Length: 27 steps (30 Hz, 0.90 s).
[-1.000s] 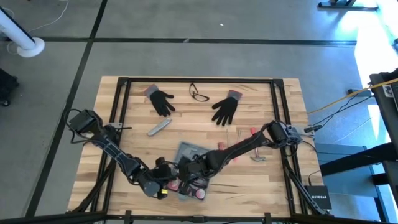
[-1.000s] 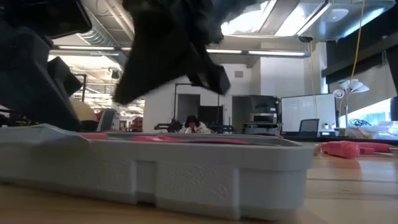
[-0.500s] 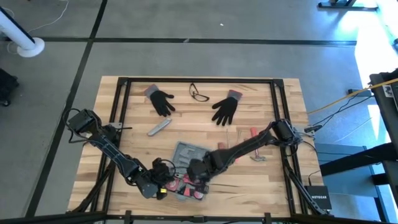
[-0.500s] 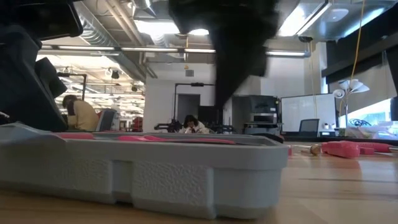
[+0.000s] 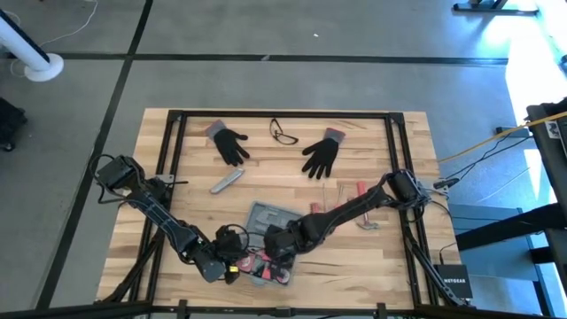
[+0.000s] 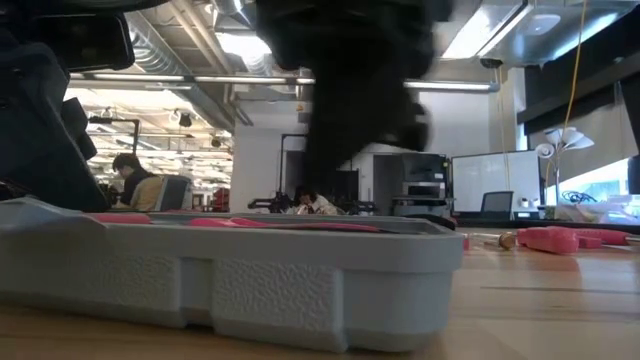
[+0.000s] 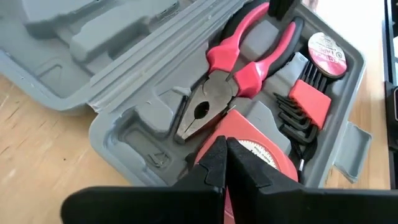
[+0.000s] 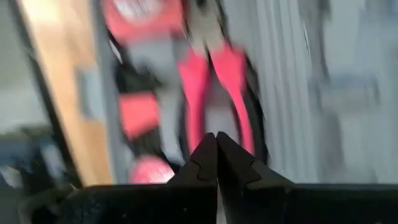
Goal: Prefit tool cases
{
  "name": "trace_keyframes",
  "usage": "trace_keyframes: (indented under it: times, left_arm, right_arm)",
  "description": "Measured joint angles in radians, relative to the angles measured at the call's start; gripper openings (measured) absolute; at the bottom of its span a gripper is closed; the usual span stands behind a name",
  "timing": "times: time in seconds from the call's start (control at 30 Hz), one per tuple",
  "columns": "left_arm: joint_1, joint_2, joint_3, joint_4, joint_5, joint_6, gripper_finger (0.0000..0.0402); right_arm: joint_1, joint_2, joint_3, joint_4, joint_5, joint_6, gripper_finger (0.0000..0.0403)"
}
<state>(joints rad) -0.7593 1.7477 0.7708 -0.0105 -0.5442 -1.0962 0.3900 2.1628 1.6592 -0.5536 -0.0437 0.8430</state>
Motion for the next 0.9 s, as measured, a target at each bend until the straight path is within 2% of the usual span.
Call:
trace_keyframes:
  times: [0.1, 0.4, 0.67, 0.9]
  left_arm:
    - [0.007, 0.0, 0.0, 0.0, 0.002, -0.005, 0.0]
    - [0.028, -0.012, 0.0, -0.017, 0.003, -0.049, 0.0]
    - [0.051, -0.14, -0.007, -0.155, 0.012, 0.037, 0.0]
    - [0.056, -0.273, -0.005, -0.256, -0.069, 0.095, 0.0]
  right_arm:
    - [-0.009, 0.004, 0.0, 0.073, 0.011, 0.019, 0.0]
    - [-0.027, 0.033, -0.001, 0.077, 0.07, 0.038, 0.0]
    - [-0.079, -0.02, -0.001, 0.072, 0.079, -0.068, 0.0]
    - [-0.075, -0.064, 0.0, 0.054, 0.076, -0.142, 0.0]
